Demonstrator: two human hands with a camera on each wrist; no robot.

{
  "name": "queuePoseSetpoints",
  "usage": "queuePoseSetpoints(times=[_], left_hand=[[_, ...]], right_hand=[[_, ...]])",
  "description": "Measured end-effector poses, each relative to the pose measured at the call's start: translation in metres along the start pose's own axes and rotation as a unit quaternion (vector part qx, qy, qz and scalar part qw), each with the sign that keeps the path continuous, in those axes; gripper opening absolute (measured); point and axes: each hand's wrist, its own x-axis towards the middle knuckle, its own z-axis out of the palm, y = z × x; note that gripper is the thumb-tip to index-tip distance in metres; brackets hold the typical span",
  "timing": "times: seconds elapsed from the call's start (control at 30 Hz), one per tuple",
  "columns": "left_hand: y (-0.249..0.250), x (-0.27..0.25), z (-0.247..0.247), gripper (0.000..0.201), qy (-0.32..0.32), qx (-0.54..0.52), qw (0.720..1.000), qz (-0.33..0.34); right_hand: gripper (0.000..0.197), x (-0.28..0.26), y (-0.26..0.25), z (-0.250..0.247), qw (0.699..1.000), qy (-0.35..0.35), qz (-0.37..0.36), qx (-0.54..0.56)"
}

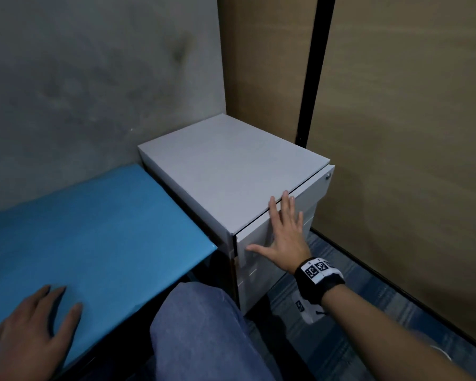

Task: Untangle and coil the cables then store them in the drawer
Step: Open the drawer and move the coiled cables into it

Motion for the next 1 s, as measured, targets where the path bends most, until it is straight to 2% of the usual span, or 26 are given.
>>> queuePoseSetpoints(times=[0.07,0.2,0.3,0.43,0.6,0.73,0.87,1.0], left_hand=[[-0.002,-0.001,0.005,0.076,0.004,-0.017,1.000,-0.001],[-0.007,0.000,0.003,0.076,-0.008,-0.024,1.000,-0.005],[-0.014,0.000,0.003,0.080,-0.053,0.014,0.998,0.019],[-0.019,-0.002,0.014,0.070,0.005,-0.065,0.998,-0.008],[-0.017,-0.002,0.012,0.072,-0.008,-0.042,0.999,-0.001],[-0.022,0.001,0.015,0.058,-0.006,-0.050,0.999,0.015],[-0.024,0.003,0.016,0.074,-0.024,-0.019,1.000,-0.004],[-0.006,0.002,0.006,0.080,-0.017,-0.035,0.999,-0.021]], right_hand=[[0.139,-0.006,-0.006,0.012,0.999,0.004,0.030,0.038],[0.139,-0.007,-0.015,0.024,0.995,0.026,0.033,0.086],[0.139,-0.003,-0.013,0.027,0.997,0.026,0.031,0.071],[0.138,0.008,-0.018,0.028,0.999,0.027,0.026,0.036],[0.135,0.010,-0.017,0.028,0.999,0.033,0.019,0.037],[0.134,0.009,-0.017,0.027,0.999,0.031,0.018,0.037],[0.134,0.008,-0.019,0.022,0.999,0.033,0.022,0.013],[0.132,0.010,-0.024,0.008,0.998,0.005,0.025,-0.064]])
